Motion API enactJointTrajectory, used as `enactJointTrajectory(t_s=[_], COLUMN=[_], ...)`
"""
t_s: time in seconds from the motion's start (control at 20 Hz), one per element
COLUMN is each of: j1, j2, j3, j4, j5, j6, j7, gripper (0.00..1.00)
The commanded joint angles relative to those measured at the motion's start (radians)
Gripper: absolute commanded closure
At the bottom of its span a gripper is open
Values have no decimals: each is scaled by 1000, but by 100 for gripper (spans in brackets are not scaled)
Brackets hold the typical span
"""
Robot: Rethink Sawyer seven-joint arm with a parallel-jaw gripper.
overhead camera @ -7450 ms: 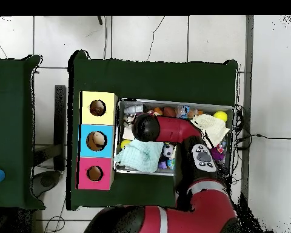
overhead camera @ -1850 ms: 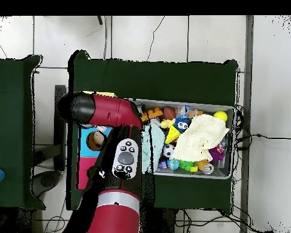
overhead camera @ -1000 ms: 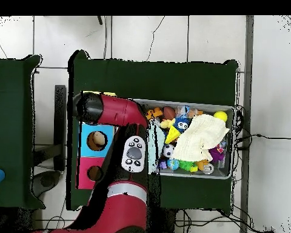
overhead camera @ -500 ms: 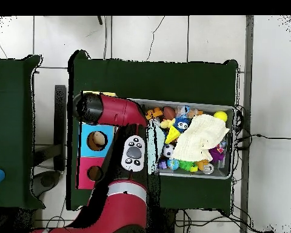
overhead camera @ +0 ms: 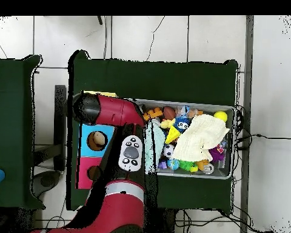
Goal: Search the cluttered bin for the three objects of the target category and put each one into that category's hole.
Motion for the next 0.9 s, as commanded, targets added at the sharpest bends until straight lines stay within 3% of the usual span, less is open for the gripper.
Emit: enactJointTrajectory(t_s=[0.05,0.45,0.75,0.9], j1=[-39,-22,12,5], j2=[79,50,-44,-53], j3=[8,-11,-53,-43], j4=[34,40,57,72], j5=[-15,-7,-13,-9], j6=[26,91,211,208], j7=[178,202,216,203], gripper=[0,0,0,0])
